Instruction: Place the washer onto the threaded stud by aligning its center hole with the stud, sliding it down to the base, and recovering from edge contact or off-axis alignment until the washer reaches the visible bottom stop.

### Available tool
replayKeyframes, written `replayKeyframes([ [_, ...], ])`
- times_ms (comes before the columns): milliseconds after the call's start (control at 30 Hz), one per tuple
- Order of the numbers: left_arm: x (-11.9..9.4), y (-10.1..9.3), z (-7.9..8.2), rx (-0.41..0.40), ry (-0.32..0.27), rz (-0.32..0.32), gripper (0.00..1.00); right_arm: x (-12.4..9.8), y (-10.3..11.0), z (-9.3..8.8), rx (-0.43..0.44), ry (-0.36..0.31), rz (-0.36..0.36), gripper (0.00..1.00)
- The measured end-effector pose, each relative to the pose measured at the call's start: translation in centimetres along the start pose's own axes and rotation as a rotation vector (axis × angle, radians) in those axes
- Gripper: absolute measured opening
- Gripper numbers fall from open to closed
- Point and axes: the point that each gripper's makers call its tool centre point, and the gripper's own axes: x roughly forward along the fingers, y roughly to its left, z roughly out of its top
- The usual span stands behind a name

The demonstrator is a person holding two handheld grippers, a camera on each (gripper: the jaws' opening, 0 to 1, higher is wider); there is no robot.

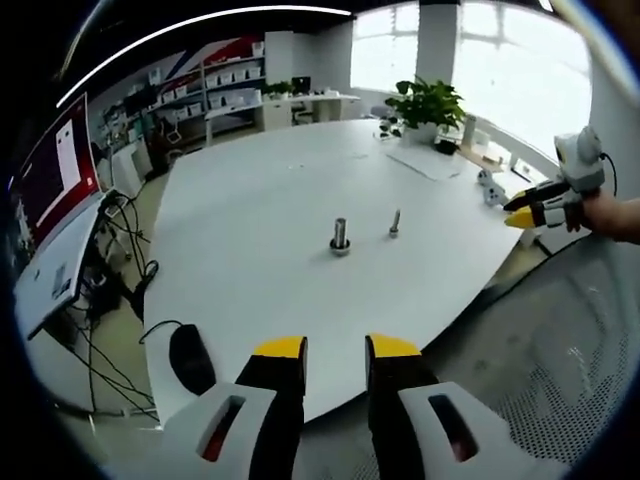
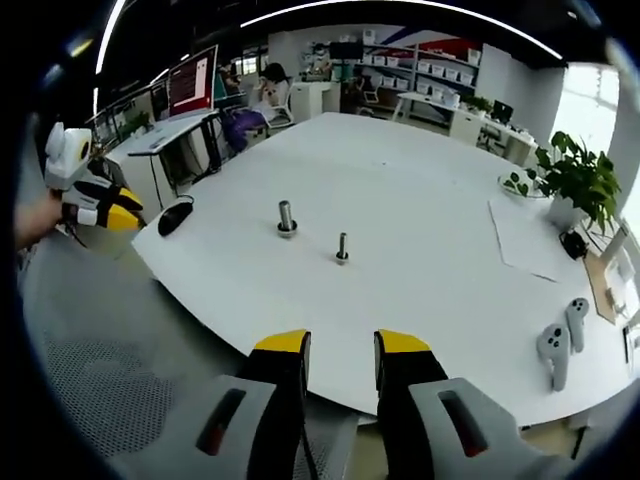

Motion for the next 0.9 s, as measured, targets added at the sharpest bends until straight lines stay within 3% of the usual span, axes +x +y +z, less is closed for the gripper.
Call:
replayKeyframes([
  [133,0.35,-0.10,-0.71,-0.003,0.029,-0.012,0.21,0.26,0.19,-0.07,0.010,0.003,0.017,0.28],
  [433,0.12,0.00,-0.52,-0.008,0.018,-0.002,0.21,0.21,0.01,-0.14,0.014,0.002,0.004,0.28],
  [567,0.36,-0.30,-0.76,0.004,0.038,-0.010,0.21,0.24,-0.04,0.03,0.002,-0.002,-0.001,0.28],
  [900,0.31,0.09,-0.60,0.000,0.027,-0.002,0.20,0.17,-0.17,0.07,0.043,-0.011,-0.001,0.29],
])
